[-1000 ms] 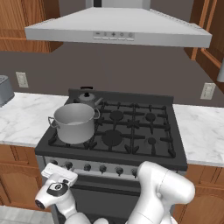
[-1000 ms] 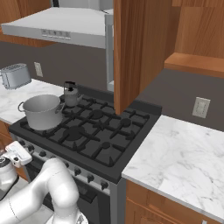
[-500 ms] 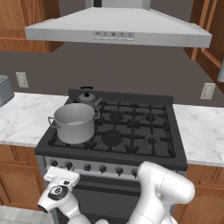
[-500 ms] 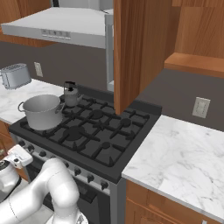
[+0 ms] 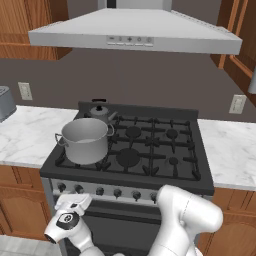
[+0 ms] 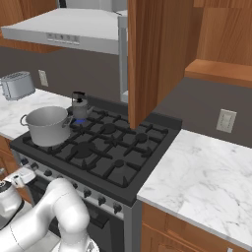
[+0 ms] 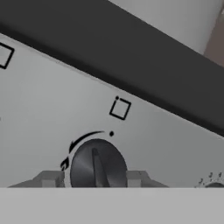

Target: Pick the kettle from the cabinet and place it on a stove burner. Then pick the pot from the counter and place it on another stove burner. Finally, turn both burners on.

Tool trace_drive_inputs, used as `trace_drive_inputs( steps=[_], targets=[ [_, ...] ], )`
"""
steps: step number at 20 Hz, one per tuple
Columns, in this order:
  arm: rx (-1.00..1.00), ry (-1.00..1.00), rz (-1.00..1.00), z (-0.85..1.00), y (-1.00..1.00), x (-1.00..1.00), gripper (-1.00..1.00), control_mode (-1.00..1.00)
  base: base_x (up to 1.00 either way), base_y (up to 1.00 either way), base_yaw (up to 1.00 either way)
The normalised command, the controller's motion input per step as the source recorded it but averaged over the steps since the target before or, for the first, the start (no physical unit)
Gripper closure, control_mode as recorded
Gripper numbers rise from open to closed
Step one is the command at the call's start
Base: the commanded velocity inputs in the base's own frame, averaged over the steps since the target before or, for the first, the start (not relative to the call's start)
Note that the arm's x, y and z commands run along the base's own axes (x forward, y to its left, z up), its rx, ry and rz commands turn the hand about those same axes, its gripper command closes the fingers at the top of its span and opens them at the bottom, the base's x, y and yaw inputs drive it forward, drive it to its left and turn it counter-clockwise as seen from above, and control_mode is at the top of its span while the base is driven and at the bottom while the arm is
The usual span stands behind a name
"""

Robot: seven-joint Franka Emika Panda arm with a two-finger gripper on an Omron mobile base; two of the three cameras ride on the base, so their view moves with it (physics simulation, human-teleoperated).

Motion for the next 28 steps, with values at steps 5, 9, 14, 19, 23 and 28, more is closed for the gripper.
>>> trace_drive_inputs(
  steps=[5,9,14,19,23,28],
  targets=[
    [-0.34,0.14,-0.07,0.11,0.0,0.0,1.0,-1.0,0.0,0.0,0.0],
    [-0.27,0.12,-0.03,0.02,0.0,0.0,1.0,-1.0,0.0,0.0,0.0],
    [0.0,0.0,0.0,-0.05,0.0,-0.02,-1.0,-1.0,0.0,0.0,0.0],
    [0.0,0.0,0.0,-0.01,0.0,0.0,-1.0,-1.0,0.0,0.0,0.0],
    [0.0,0.0,0.0,0.0,0.0,0.0,-1.0,-1.0,0.0,0.0,0.0],
    [0.0,-0.06,0.0,0.0,0.21,-0.24,-1.0,-1.0,0.0,0.0,0.0]
  ],
)
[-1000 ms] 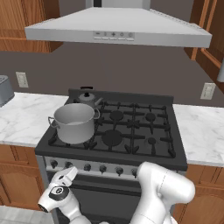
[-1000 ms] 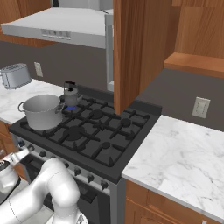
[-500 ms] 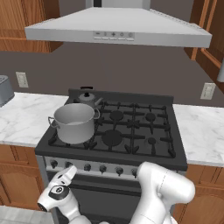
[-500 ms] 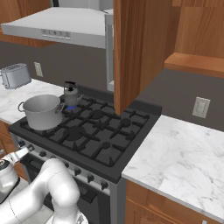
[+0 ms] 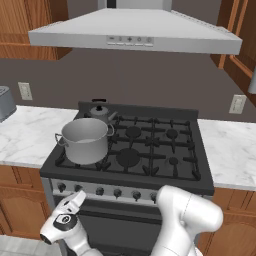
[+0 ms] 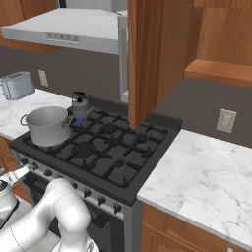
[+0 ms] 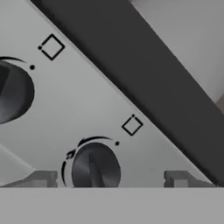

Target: Pick the kettle from the cabinet and place it on a stove burner. Then pick the pot from the counter and place it on another stove burner. Finally, turn both burners on.

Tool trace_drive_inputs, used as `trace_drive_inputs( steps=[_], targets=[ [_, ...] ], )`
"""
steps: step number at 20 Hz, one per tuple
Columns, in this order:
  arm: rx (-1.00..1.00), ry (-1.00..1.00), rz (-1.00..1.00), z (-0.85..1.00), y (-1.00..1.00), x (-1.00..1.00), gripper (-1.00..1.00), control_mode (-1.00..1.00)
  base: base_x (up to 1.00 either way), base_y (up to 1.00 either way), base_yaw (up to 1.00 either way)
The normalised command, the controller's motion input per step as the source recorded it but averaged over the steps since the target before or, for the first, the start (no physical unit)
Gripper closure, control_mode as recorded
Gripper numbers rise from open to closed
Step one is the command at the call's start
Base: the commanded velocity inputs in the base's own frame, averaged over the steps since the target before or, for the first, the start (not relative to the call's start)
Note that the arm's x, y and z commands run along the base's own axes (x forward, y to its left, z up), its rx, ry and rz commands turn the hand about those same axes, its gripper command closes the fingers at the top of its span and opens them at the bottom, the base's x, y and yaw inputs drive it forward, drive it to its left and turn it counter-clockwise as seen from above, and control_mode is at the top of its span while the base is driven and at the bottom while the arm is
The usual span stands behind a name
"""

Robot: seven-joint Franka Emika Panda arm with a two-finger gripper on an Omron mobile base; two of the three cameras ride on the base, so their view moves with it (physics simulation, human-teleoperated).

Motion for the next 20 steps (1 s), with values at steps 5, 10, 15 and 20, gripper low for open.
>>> trace_drive_inputs(
  steps=[5,10,15,20],
  targets=[
    [0.0,-0.08,0.0,0.0,0.35,-0.38,-1.0,-1.0,0.0,0.0,0.0],
    [0.05,-0.06,0.04,0.0,0.31,-0.44,-1.0,-1.0,0.0,0.0,0.0],
    [0.16,-0.05,0.13,0.0,0.13,-0.32,-1.0,-1.0,0.0,0.0,0.0],
    [0.23,-0.05,0.23,0.0,0.0,-0.06,-1.0,-1.0,0.0,0.0,0.0]
  ],
)
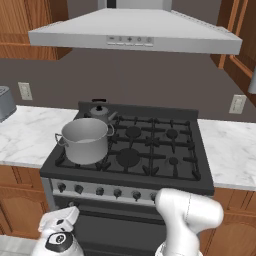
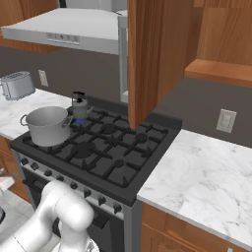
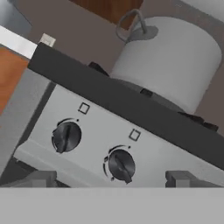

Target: Pick the kettle from the cabinet and place it on a stove burner. Then pick the pot from the counter and place it on another stove burner. Finally, turn both burners on.

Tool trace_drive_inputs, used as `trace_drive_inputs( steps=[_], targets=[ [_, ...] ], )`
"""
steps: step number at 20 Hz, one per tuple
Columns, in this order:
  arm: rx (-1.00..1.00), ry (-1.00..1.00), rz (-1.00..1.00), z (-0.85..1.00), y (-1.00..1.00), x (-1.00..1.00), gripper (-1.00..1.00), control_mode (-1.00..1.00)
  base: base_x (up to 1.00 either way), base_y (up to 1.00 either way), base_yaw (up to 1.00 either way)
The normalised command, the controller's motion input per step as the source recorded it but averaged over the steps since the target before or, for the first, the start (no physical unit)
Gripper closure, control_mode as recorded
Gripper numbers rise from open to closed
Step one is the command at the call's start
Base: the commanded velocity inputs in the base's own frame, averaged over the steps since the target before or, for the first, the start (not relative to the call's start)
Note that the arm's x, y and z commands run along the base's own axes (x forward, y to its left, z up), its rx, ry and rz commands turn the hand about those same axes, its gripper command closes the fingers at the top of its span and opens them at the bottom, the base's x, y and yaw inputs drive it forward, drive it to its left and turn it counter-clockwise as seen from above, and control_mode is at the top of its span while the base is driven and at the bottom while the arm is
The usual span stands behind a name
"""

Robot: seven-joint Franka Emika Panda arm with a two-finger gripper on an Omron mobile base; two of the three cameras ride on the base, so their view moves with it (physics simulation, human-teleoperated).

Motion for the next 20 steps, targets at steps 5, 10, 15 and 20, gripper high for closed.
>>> trace_drive_inputs(
  steps=[5,10,15,20],
  targets=[
    [0.25,-0.07,0.22,0.0,0.0,0.03,-1.0,-1.0,0.0,0.0,0.0],
    [0.22,-0.14,0.09,0.0,0.0,0.08,-1.0,-1.0,0.0,0.0,0.0],
    [0.13,-0.18,0.0,0.0,0.01,0.02,-1.0,-1.0,0.0,0.0,0.0],
    [0.1,-0.17,0.0,0.0,0.12,0.01,-1.0,-1.0,0.0,0.0,0.0]
  ],
)
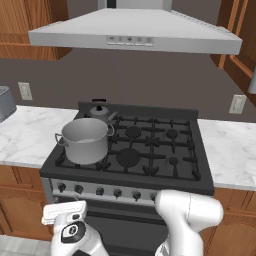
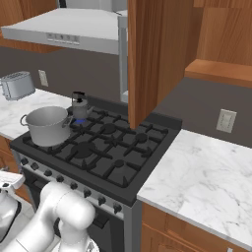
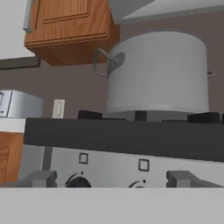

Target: Pick the kettle from the cabinet and place it on a stove burner. Then pick the pot from the counter and place it on another stove burner. Finally, turn both burners on.

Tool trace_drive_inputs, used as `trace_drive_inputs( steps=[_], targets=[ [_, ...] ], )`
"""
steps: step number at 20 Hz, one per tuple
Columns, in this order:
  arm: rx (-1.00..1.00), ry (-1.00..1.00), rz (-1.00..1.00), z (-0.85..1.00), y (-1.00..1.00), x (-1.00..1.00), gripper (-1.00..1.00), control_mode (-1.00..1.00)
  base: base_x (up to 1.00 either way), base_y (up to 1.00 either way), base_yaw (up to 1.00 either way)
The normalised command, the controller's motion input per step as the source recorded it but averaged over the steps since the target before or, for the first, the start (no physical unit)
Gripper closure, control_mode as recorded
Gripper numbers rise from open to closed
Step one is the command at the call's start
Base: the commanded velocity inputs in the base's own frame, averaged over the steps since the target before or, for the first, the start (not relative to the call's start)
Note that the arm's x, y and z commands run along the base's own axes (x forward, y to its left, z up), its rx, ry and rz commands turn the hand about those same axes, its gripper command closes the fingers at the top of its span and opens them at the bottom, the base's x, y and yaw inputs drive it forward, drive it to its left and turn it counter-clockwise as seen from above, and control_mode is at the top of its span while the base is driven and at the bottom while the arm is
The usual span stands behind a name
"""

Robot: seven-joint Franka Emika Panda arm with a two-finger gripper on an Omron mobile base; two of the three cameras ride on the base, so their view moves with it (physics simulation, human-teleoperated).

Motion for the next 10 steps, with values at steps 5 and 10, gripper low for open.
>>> trace_drive_inputs(
  steps=[5,10],
  targets=[
    [0.05,-0.16,-0.06,0.01,0.2,0.0,-1.0,-1.0,0.0,0.0,0.0],
    [0.03,-0.1,-0.09,0.0,0.09,0.0,-1.0,-1.0,0.0,0.0,0.0]
  ],
)
